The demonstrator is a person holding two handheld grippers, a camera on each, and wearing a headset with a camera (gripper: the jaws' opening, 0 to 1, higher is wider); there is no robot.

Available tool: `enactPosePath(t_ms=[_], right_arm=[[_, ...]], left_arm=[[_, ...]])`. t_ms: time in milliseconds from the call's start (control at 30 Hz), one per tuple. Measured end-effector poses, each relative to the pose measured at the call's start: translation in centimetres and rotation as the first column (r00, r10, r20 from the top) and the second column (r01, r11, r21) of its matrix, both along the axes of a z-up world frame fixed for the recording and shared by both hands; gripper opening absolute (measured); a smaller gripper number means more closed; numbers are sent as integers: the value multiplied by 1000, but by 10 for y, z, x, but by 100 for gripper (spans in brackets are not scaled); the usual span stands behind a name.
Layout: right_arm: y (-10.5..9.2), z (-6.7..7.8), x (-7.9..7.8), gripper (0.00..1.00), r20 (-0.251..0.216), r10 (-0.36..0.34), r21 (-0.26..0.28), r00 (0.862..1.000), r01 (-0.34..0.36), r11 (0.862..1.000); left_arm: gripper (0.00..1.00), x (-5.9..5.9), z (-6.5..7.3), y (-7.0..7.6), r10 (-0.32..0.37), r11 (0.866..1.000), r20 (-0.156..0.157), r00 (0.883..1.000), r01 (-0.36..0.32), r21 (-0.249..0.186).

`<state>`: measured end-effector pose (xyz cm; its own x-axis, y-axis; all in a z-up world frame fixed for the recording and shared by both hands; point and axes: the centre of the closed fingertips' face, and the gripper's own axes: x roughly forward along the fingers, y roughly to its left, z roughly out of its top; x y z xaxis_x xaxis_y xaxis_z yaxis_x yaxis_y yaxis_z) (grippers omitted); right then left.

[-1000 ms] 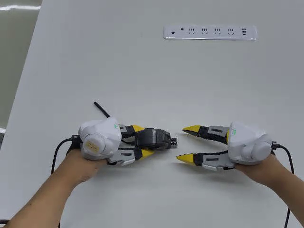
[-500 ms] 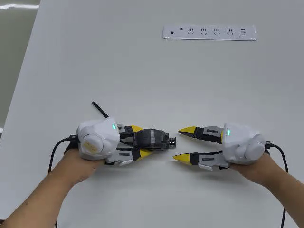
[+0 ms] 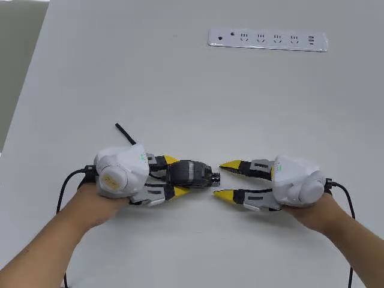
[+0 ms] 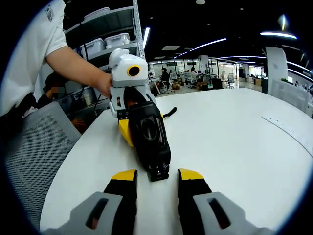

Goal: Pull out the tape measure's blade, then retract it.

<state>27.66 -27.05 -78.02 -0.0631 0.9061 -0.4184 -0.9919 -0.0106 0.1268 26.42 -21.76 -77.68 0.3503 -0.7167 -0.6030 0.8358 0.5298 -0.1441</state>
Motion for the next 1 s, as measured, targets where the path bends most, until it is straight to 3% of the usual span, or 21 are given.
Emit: enactPosePath(t_ms=[800,1000], right_arm=[[7,-6,0,15,37,11,16,999,-12,1000],[5,-6,-1,14,36,4,20,999,-5,1000]], left_arm=[[31,1,-3,1,-6,1000,5,1000,6,15],[31,1,-3,2,-5,1000,5,1000,5,16]])
